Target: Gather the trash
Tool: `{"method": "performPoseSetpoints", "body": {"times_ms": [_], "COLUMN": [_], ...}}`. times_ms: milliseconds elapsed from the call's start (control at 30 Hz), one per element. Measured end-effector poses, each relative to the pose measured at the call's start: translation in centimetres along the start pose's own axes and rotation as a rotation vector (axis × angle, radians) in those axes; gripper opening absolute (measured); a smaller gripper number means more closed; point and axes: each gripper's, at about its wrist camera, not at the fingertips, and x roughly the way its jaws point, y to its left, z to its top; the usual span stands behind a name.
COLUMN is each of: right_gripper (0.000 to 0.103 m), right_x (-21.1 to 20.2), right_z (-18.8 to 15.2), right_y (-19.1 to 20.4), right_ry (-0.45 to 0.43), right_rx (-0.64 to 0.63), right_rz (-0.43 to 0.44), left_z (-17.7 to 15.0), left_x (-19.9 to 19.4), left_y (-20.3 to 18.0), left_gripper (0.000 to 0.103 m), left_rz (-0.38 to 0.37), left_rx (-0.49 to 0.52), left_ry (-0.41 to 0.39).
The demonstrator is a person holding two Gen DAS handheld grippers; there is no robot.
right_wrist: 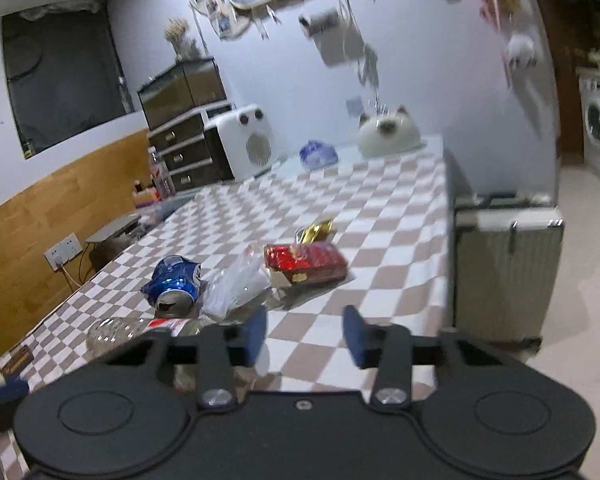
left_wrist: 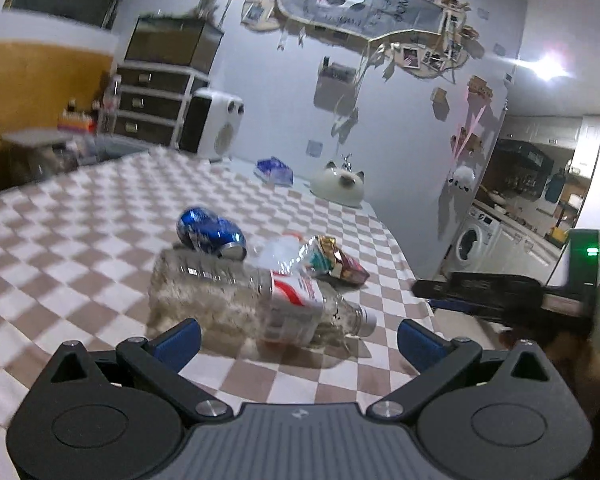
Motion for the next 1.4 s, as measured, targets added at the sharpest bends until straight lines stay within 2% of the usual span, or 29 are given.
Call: {"method": "performPoseSetpoints", "body": {"times_ms": [67, 233, 333, 467, 700, 767, 967, 1100, 1167, 1267, 1400], "right_gripper": [0.033, 0.032, 0.028, 0.026, 0.025, 0.025, 0.025, 0.025, 0.025, 0.025, 0.025], "right_x": [2.2, 6.4, 7.5, 5.9, 2.7, 2.5, 2.0, 2.3, 2.5, 2.7, 3.1], "right_z": [0.2, -0.2, -0.8, -2.2, -4.4, -4.8, -5.4, -5.2, -5.1, -4.9, -3.5], "right_y": [0.1, 0.0, -0.1, 1.4, 5.2, 6.5, 7.4, 7.0, 6.6, 6.1, 4.9], "right_ry": [0.025, 0.078, 0.149, 0.179, 0.209, 0.207, 0.191, 0.194, 0.195, 0.196, 0.160], "right_rx": [0.014, 0.008, 0.012, -0.085, -0.153, -0.175, -0.206, -0.200, -0.208, -0.218, -0.218], "right_rz": [-0.002, 0.012, 0.096, 0.203, 0.389, 0.417, 0.440, 0.424, 0.412, 0.377, 0.301], "left_z": [-0.1, -0.3, -0.3, -0.2, 1.2, 1.4, 0.8, 0.1, -0.3, -0.5, -0.7], "left_x": [0.7, 2.3, 2.8, 3.1, 3.7, 4.3, 6.7, 8.4, 8.8, 9.1, 9.0], "left_y": [0.6, 1.5, 1.9, 2.6, 2.9, 3.1, 4.7, 5.7, 5.9, 6.1, 6.3], "left_gripper": [0.102, 0.098, 0.098, 0.098, 0.098, 0.097, 0.093, 0.091, 0.087, 0.081, 0.081], "left_rz": [-0.018, -0.060, -0.065, -0.020, 0.027, 0.047, 0.077, 0.004, -0.031, -0.065, -0.075], "left_rx": [-0.040, -0.110, -0.128, -0.145, -0.139, -0.146, -0.235, -0.330, -0.361, -0.378, -0.386], "left_ry": [0.014, 0.035, 0.038, 0.048, 0.070, 0.087, 0.128, 0.152, 0.145, 0.142, 0.124]}}
